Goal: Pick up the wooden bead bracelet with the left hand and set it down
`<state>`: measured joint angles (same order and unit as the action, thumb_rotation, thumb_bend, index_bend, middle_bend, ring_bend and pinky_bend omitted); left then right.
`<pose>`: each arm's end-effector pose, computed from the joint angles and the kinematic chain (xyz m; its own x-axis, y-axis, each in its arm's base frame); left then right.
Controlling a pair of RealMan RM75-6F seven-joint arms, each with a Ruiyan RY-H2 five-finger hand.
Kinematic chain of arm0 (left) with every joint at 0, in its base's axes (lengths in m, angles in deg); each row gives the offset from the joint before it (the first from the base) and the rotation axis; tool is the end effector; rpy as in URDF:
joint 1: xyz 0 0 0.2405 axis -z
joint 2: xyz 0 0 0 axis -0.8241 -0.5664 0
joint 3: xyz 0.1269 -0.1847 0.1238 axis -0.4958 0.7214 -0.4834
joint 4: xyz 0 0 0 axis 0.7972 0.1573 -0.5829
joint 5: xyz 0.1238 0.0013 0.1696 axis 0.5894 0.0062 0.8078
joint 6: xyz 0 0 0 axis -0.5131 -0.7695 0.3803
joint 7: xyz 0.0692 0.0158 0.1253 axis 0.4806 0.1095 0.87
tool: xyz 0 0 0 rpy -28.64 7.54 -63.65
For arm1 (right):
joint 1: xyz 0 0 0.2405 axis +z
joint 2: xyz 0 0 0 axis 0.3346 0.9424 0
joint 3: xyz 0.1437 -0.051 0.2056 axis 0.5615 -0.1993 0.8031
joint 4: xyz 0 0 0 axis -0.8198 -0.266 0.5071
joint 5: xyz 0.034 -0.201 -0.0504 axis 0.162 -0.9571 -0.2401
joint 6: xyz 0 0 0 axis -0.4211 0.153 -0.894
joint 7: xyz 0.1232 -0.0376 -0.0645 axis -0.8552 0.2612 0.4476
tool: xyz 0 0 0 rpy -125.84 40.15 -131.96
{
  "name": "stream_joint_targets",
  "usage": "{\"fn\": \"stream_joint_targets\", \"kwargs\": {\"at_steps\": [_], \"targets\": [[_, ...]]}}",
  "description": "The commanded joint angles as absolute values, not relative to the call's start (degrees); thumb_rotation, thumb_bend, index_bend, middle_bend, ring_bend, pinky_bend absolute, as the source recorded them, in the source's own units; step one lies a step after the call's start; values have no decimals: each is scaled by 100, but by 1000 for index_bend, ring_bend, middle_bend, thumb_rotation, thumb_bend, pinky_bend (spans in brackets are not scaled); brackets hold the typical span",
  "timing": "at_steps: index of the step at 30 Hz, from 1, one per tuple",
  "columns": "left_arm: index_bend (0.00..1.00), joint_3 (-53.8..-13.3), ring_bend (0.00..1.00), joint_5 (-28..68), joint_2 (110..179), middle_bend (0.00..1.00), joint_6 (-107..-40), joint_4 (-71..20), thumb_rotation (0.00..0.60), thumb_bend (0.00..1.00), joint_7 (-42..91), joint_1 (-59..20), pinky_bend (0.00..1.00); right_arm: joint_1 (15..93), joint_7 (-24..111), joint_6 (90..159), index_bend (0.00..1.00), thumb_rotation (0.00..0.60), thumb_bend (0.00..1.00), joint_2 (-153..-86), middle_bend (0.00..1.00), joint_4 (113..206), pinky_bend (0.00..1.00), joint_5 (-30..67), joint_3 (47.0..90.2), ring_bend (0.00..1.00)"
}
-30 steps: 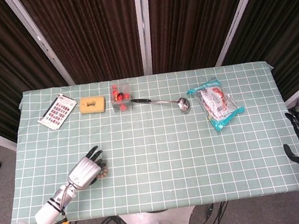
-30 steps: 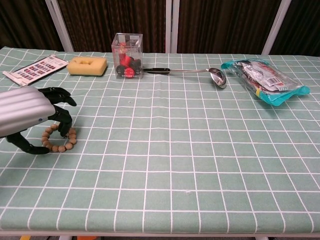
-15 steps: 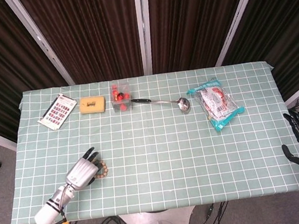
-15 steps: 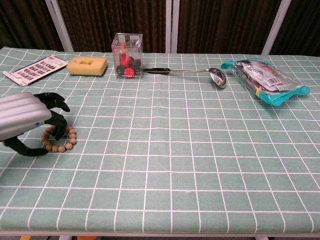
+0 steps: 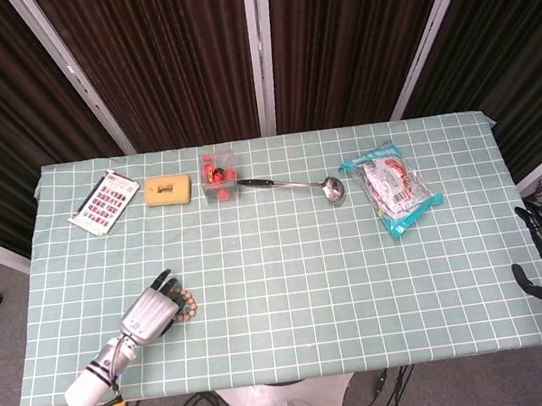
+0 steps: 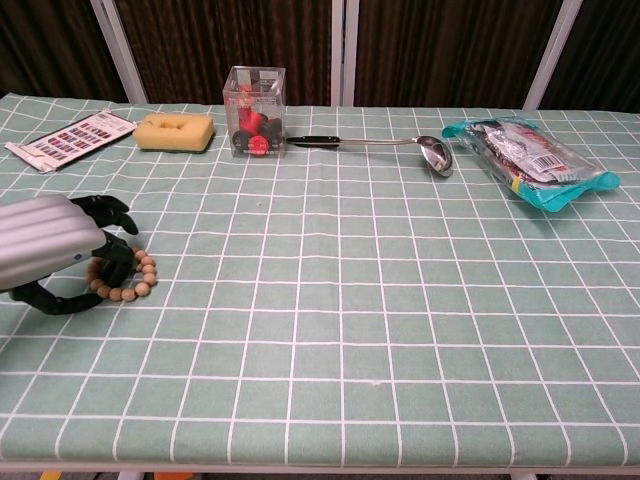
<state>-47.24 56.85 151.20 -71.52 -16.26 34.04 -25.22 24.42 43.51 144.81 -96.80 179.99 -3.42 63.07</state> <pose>-0.2624 0.2702 -0.0273 0.7652 0.1240 0.6317 0.5500 -0.6361 -0.5412 -0.3063 -0.1875 0.1806 0.3890 0.0225 0.9210 -0.9212 0.0040 0.3890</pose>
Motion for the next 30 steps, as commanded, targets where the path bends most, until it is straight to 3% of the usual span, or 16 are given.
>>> {"fn": "stream_joint_targets", "kwargs": {"at_steps": [1,9,13,21,30], "targets": [[522,-4730,188,5676,15135,500,-7146,-1607,600,263,3410,-2510,122,2437,4346,14483,0,600,286,-9680,30,17997,0,-341,6303,0],[544,-4746,226,5634,15184,536,-7177,-1542,600,370,3297,-2490,145,2437,4313,14467,0,600,286,-9685,30,17995,0,-348,6296,0],[560,-4700,245,5559,15171,557,-7340,-1599,600,411,2584,-2512,157,2433,4289,14476,0,600,286,-9679,30,17993,0,-348,6300,0],[580,-4436,266,5069,14989,577,-7506,-2038,600,447,-1283,-2517,191,2413,4187,14526,0,600,285,-9662,29,17996,0,-408,6292,0],[580,-4192,266,4529,14417,579,-6562,-3106,600,447,-6037,-2241,208,2377,4034,14614,0,600,285,-9626,29,18011,0,-463,6297,0]]}}
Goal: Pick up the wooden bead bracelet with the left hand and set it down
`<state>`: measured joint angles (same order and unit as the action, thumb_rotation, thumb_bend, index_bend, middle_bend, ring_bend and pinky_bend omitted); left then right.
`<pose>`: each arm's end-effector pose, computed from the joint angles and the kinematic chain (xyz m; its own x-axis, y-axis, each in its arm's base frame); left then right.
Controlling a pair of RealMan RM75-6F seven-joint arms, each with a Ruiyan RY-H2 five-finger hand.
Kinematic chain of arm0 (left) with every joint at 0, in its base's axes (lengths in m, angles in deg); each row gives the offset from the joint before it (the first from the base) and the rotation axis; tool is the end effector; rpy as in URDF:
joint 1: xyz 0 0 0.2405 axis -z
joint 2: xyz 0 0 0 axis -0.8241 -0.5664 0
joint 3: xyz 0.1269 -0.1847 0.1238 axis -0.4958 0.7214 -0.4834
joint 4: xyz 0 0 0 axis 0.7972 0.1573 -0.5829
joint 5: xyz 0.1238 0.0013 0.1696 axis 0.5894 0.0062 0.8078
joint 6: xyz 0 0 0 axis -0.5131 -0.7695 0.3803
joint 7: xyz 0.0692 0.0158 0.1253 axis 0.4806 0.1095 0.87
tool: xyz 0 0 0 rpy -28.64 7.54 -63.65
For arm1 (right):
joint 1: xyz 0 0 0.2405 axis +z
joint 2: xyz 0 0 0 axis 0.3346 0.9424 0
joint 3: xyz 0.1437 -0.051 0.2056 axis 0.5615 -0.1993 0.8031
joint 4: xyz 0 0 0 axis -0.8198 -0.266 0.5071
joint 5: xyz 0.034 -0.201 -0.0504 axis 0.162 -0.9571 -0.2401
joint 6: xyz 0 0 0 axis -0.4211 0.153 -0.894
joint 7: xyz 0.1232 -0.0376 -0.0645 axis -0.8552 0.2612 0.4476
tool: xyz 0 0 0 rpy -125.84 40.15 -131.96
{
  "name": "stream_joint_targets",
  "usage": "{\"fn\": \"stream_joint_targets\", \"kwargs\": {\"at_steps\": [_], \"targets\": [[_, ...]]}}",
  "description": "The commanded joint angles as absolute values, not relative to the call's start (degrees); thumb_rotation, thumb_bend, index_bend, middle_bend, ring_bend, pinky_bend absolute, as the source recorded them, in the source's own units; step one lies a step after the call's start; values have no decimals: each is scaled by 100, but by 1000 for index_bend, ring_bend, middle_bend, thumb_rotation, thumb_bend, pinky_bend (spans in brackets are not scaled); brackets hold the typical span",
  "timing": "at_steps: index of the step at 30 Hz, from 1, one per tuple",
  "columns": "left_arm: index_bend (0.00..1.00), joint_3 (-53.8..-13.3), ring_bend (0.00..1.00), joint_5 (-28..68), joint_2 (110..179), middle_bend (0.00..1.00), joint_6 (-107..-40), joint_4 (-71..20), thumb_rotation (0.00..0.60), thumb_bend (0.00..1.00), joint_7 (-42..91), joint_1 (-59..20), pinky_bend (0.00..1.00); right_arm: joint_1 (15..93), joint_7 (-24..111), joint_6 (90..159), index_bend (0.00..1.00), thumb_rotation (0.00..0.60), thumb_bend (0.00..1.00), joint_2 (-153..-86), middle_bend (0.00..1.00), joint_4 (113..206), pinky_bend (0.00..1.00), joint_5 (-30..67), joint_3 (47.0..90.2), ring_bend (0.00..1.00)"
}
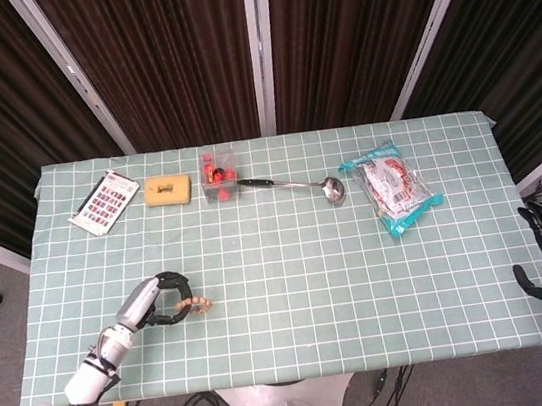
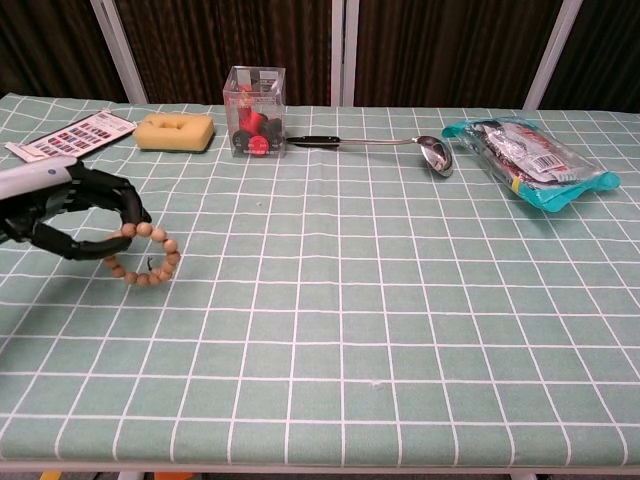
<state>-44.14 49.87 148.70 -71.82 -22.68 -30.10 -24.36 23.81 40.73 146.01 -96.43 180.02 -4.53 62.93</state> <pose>-0.2470 0.2856 -0.0105 -0.3038 0.5549 0.7745 0.9007 -0.0977 0.4233 -0.3050 -0.1837 0.1838 0.3512 0.0365 0.9356 -0.9361 -0.0073 0.3517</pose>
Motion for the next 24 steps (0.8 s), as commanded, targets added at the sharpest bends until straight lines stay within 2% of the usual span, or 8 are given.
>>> {"fn": "stream_joint_targets", "kwargs": {"at_steps": [1,11,17,18,22,24], "targets": [[580,-4196,266,4556,14367,579,-6489,-3162,600,447,-6399,-2206,208,2377,4005,14623,0,600,284,-9612,29,18018,0,-470,6304,0],[559,-4361,266,5075,14212,568,-6421,-3367,600,425,-9494,-1971,209,2319,4001,14824,0,600,284,-9438,29,18189,0,-548,6358,0],[558,-4436,266,5225,14260,562,-6549,-3254,600,413,-10133,-1858,196,2299,4018,14836,0,600,284,-9432,29,18221,0,-551,6345,0],[558,-4439,266,5230,14273,560,-6571,-3231,593,410,-10107,-1850,192,2298,4019,14839,0,600,284,-9432,29,18222,0,-552,6346,0],[554,-4438,266,5159,14280,554,-6601,-3250,480,406,-10138,-1820,189,2292,4014,14859,0,600,284,-9416,29,18228,0,-547,6361,0],[553,-4449,266,5145,14255,554,-6580,-3268,475,406,-10174,-1792,189,2290,3997,14865,0,600,284,-9399,29,18233,0,-543,6370,0]]}}
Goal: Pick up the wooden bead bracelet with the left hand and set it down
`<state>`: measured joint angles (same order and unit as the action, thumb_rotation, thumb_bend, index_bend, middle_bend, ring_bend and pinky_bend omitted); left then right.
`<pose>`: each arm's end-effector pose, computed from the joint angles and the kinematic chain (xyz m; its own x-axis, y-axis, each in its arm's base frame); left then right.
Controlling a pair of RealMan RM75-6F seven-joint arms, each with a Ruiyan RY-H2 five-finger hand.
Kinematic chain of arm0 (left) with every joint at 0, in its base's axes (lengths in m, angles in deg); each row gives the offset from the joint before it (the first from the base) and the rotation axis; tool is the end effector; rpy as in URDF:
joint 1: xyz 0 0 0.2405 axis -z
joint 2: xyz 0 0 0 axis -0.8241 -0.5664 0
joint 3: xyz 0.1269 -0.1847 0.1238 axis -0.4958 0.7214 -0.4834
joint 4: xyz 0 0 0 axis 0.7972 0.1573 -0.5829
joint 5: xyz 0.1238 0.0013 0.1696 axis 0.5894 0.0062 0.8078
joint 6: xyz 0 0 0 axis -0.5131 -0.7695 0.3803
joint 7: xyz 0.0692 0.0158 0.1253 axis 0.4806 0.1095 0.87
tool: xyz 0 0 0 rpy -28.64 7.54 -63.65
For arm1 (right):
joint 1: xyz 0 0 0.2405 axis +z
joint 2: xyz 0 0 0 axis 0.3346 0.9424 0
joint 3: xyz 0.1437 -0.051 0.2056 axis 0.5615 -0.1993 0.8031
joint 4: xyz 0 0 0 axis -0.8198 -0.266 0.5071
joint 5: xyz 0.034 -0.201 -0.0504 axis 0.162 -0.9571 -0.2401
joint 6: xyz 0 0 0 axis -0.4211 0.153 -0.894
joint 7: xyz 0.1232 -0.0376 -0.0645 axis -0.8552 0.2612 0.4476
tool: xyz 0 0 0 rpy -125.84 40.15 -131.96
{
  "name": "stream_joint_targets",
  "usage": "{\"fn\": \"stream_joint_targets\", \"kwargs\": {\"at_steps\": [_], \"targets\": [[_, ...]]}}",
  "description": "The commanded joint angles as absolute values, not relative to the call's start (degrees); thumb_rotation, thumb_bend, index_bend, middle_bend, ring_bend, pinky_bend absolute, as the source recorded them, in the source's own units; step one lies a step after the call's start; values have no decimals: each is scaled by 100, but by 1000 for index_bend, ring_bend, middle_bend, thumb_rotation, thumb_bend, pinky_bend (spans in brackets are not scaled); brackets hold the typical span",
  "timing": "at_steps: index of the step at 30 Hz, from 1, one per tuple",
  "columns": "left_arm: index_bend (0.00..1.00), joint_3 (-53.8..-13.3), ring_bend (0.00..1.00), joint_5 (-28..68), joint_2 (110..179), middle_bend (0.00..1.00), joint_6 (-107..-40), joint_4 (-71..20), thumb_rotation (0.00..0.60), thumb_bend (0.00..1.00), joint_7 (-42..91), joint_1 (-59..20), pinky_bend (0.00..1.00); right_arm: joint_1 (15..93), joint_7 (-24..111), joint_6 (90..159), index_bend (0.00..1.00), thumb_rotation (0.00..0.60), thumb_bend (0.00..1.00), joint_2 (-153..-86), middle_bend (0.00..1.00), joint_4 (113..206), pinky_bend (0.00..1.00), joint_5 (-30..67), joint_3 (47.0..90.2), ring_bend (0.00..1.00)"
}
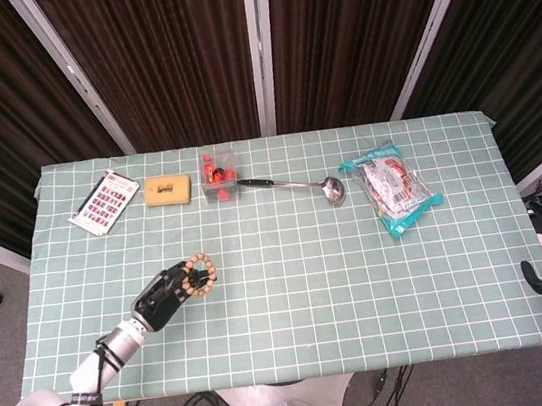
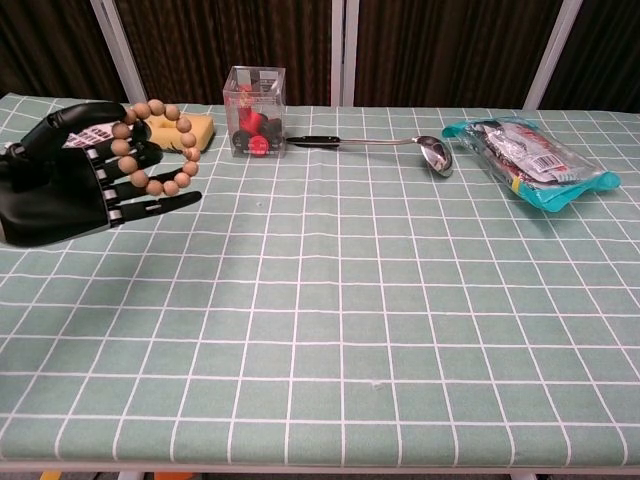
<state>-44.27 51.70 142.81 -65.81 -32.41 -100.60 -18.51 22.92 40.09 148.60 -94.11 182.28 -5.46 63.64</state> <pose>-0.2074 0.2905 -0.0040 -0.9248 0.3400 -0.1707 0.0702 0.5935 0.8018 -0.2961 -0.1807 0.1992 0.3410 0.0863 0.9361 -0.9389 -0.0186 0.3438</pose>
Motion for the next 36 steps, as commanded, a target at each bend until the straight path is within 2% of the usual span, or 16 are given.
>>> {"fn": "stream_joint_targets", "kwargs": {"at_steps": [1,5,11,13,15,19,23,25,27,31,36], "targets": [[552,-4453,266,5141,14248,554,-6579,-3270,474,405,-10167,-1782,189,2290,3989,14871,0,600,283,-9388,29,18237,0,-545,6375,0],[552,-4434,266,5038,14218,558,-6536,-3311,475,381,-10085,-1747,188,2290,3980,14913,0,600,284,-9323,29,18265,0,-563,6406,0],[554,-4396,266,4824,14075,580,-6266,-3527,526,311,-10176,-1654,187,2284,3972,14958,0,600,284,-9237,29,18325,0,-590,6431,0],[553,-4367,266,4713,14047,581,-6170,-3604,578,319,-10190,-1642,188,2283,3940,14970,0,600,284,-9218,29,18333,0,-596,6438,0],[546,-4331,266,4596,13999,580,-6041,-3674,599,330,-10305,-1620,189,2285,3932,14980,0,600,284,-9189,29,18343,0,-600,6449,0],[518,-4278,266,4495,13990,574,-5967,-3644,598,346,-10013,-1627,189,2287,3960,15005,0,600,284,-9138,29,18387,0,-637,6458,0],[532,-4212,266,4417,13992,590,-6005,-3624,600,371,-9631,-1685,189,2290,3954,15019,0,600,284,-9128,29,18410,0,-683,6451,0],[548,-4173,266,4298,14064,607,-6068,-3533,579,353,-8975,-1749,189,2298,3952,14984,0,600,283,-9130,30,18409,0,-693,6431,0],[580,-4124,273,4116,14156,630,-6140,-3495,531,328,-8248,-1828,189,2297,3950,14972,0,600,281,-9128,30,18412,0,-688,6423,0],[643,-3980,339,3643,14315,698,-6237,-3627,453,326,-6973,-1989,192,2277,3941,15032,0,600,277,-9100,30,18430,0,-696,6439,0],[687,-3862,377,3396,14473,741,-6341,-3761,430,383,-5962,-2133,196,2255,4010,15093,0,600,276,-9048,30,18474,0,-722,6446,0]]}}
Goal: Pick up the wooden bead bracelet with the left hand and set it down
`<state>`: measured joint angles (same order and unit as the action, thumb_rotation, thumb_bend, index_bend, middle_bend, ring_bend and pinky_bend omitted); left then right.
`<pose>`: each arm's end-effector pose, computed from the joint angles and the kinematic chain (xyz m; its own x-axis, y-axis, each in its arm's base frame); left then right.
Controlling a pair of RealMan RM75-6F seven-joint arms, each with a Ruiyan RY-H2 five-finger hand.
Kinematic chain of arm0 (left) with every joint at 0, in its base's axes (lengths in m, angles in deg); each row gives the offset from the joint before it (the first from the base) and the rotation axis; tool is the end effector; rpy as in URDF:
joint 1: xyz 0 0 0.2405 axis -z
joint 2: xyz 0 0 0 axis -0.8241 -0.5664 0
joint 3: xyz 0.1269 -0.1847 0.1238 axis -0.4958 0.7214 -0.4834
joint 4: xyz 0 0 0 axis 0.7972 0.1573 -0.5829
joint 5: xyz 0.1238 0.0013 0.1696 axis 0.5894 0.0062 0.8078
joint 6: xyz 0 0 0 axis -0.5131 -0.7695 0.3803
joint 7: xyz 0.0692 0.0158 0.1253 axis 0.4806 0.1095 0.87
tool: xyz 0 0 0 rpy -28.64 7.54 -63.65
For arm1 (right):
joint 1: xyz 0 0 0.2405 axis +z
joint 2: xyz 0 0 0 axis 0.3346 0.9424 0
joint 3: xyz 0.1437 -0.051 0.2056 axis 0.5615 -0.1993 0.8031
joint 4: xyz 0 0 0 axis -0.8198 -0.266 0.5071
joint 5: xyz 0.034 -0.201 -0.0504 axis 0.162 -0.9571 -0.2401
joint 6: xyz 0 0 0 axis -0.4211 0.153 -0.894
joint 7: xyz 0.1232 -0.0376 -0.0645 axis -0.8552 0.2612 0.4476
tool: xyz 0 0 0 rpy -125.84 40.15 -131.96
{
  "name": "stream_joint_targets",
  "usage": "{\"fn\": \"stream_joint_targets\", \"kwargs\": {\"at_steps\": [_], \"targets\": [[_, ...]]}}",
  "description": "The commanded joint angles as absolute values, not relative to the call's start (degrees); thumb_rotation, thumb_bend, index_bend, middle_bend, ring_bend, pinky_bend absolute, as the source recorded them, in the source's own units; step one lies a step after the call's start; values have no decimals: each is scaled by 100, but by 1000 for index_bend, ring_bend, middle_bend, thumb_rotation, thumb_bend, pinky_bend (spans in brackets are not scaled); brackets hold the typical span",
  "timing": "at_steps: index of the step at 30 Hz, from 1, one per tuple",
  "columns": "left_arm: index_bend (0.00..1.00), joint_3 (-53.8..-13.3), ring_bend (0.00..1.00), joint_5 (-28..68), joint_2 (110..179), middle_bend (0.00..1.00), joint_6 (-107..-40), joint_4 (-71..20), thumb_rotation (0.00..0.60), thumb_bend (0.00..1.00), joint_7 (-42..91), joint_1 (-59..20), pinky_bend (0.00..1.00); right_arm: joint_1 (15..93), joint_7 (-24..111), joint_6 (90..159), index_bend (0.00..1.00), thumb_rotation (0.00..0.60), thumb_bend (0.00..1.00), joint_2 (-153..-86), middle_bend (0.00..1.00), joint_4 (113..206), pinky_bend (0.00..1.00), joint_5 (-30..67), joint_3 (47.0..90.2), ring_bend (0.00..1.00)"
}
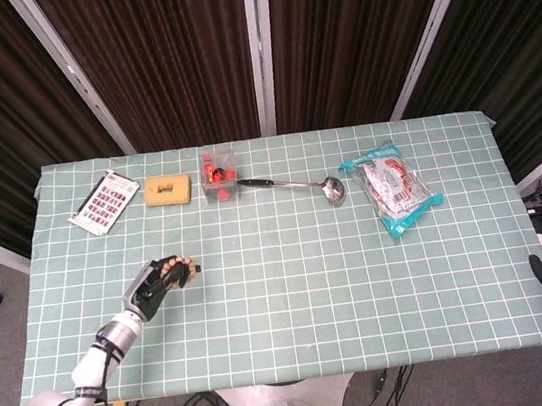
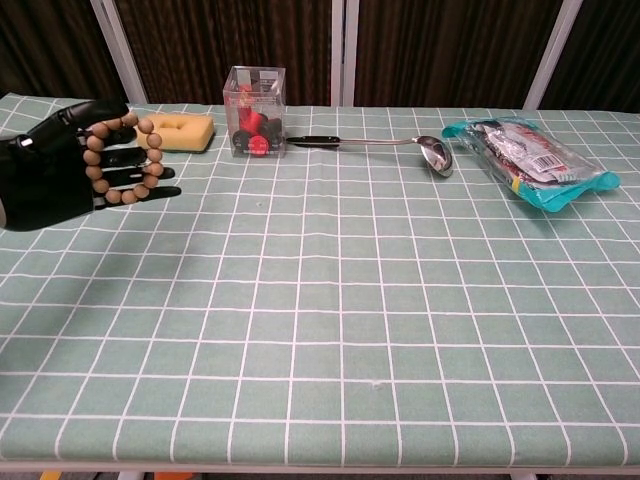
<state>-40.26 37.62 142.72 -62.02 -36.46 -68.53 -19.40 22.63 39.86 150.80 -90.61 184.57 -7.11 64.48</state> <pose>-0.2115 0.3027 -0.0013 -0.9007 0.3828 0.2054 0.3700 0.4282 0.8244 -0.2839 -0.1808 0.2188 0.3535 0.1343 0.9257 -0.9303 -0.0529 0.3630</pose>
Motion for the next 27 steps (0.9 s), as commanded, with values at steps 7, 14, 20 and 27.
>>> {"fn": "stream_joint_targets", "kwargs": {"at_steps": [7,14,20,27], "targets": [[712,-3765,393,3441,14629,763,-6469,-3781,315,399,-5244,-2279,198,2227,4074,15102,0,600,273,-9091,30,18432,0,-683,6431,0],[712,-3669,393,3495,14630,762,-6351,-3825,153,445,-5158,-2358,197,2210,4033,15211,0,600,270,-8918,31,18505,0,-650,6526,0],[712,-3625,393,3585,14634,758,-6280,-3838,59,479,-5206,-2423,195,2188,3954,15277,0,600,272,-8717,32,18612,0,-534,6629,0],[709,-3601,393,3705,14676,753,-6221,-3793,0,480,-5190,-2458,194,2208,3896,15126,0,600,269,-8724,32,18601,0,-442,6598,0]]}}
